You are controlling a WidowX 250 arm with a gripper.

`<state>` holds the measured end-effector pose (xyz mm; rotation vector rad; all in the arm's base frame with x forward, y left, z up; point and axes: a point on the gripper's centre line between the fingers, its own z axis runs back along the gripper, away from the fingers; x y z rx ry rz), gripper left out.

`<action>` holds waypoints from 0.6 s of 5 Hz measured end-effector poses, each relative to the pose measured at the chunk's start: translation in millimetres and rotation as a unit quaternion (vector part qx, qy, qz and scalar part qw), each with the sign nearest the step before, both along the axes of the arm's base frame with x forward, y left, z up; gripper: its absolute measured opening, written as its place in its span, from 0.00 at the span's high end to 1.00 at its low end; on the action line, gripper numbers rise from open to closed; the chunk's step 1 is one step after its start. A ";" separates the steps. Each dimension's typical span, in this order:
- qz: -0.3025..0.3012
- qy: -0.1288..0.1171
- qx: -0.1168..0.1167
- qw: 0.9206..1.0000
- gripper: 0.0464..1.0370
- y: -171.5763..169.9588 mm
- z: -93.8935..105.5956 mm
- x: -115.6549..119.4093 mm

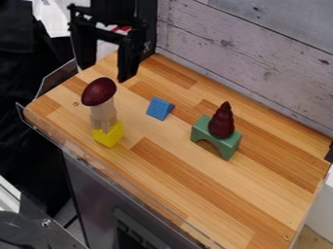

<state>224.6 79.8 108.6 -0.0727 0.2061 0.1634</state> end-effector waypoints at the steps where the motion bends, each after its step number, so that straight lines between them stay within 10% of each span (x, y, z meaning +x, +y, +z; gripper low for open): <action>1: 0.005 0.003 -0.006 1.000 0.04 1.0 -2.5 -3.2; 3: 0.012 0.008 -0.009 1.000 0.04 1.4 -4.6 -10.5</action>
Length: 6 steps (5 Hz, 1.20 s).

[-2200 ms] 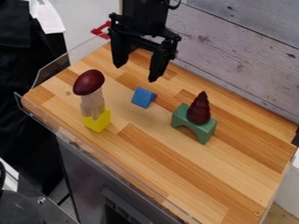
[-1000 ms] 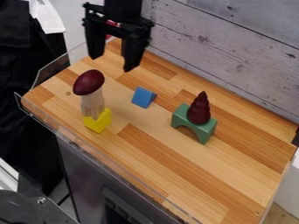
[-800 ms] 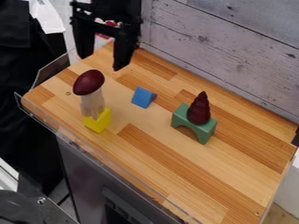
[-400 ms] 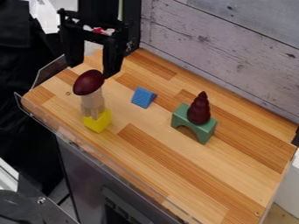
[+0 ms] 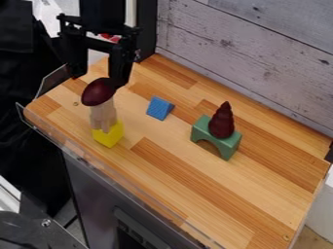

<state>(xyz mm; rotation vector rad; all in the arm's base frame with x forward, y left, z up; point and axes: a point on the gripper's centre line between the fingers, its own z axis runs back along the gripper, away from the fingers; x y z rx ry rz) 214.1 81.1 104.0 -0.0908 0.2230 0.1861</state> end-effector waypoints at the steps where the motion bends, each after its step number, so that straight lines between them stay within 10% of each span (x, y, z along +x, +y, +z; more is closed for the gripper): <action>1: 0.010 0.006 -0.001 1.000 0.04 1.9 -2.7 -4.3; 4: 0.021 0.016 0.000 1.000 0.09 -2.2 -11.2 -10.5; 6: 0.029 0.016 0.011 0.999 0.55 -2.5 -11.6 -9.2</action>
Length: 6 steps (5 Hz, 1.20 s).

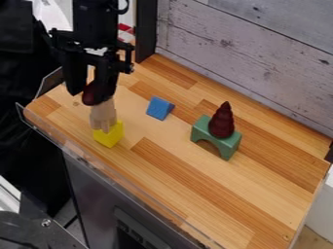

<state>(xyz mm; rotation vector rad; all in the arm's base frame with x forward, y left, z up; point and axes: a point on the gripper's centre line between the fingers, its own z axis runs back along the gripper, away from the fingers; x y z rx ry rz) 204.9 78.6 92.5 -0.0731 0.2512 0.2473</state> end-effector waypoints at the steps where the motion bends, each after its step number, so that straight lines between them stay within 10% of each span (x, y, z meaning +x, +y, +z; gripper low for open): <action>1: 0.002 0.000 0.003 1.000 0.55 -0.4 -0.1 0.4; 4: -0.015 -0.040 0.032 0.999 0.55 -4.3 31.6 21.0; 6: -0.014 -0.036 0.032 0.999 0.55 4.4 16.0 58.3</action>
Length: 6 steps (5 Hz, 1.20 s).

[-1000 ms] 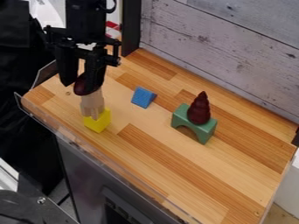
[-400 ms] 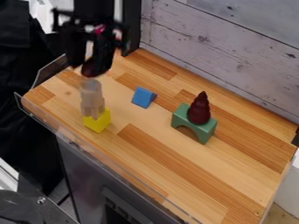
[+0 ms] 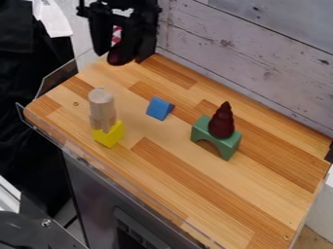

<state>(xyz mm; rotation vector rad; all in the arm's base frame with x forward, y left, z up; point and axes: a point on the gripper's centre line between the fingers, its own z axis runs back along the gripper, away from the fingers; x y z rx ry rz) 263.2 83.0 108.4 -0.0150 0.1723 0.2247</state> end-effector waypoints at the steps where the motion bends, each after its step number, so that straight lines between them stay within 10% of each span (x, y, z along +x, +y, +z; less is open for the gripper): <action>1: 0.015 0.014 0.010 1.000 0.55 8.9 -34.2 18.1; 3: 0.033 0.011 0.018 0.999 0.55 19.0 -83.4 44.4; 6: 0.039 0.028 0.006 0.999 0.47 22.0 -100.3 46.3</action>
